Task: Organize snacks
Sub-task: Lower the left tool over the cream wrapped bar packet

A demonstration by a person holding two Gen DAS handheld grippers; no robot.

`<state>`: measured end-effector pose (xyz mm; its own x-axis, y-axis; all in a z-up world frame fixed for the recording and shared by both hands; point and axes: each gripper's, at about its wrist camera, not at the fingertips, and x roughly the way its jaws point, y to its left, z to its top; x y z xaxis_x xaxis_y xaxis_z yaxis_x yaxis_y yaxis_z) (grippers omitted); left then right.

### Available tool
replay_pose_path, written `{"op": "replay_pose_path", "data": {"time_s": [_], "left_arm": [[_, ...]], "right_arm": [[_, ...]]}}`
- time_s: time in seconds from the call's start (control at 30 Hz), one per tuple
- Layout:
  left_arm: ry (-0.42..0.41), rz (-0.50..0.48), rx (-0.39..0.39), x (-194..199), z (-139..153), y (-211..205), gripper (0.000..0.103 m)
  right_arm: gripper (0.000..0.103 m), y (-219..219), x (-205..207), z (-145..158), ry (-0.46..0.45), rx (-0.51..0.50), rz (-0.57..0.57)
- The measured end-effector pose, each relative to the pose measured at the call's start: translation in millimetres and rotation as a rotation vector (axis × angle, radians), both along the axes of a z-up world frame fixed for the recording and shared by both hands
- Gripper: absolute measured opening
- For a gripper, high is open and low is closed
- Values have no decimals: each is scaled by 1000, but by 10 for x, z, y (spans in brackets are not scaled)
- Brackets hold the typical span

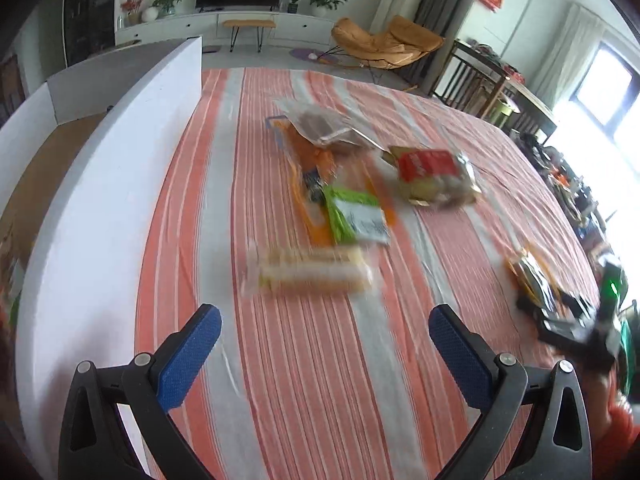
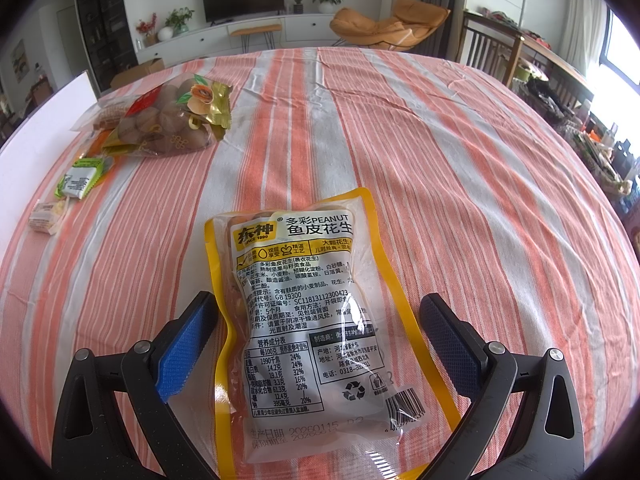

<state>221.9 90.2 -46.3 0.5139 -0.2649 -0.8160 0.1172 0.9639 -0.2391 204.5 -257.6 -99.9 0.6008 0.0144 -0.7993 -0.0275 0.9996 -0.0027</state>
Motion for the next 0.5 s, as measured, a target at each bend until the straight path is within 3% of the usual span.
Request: {"op": "replay_pose_path", "data": {"time_s": [0.13,0.23,0.33,0.5], "left_arm": [[-25,-65,84,354,-118,-159,103],[9,-150,126,507,-272,-266,103],[79,-180,123,551,-427,-243,103],[106,-210,64,274,-403,-134,103]], "right_arm": [[101,0,0,0,0,0,0],[101,1,0,0,0,0,0],[101,3,-1,-1,0,0,0],[101,6,-1,-1,-1,0,0]]}}
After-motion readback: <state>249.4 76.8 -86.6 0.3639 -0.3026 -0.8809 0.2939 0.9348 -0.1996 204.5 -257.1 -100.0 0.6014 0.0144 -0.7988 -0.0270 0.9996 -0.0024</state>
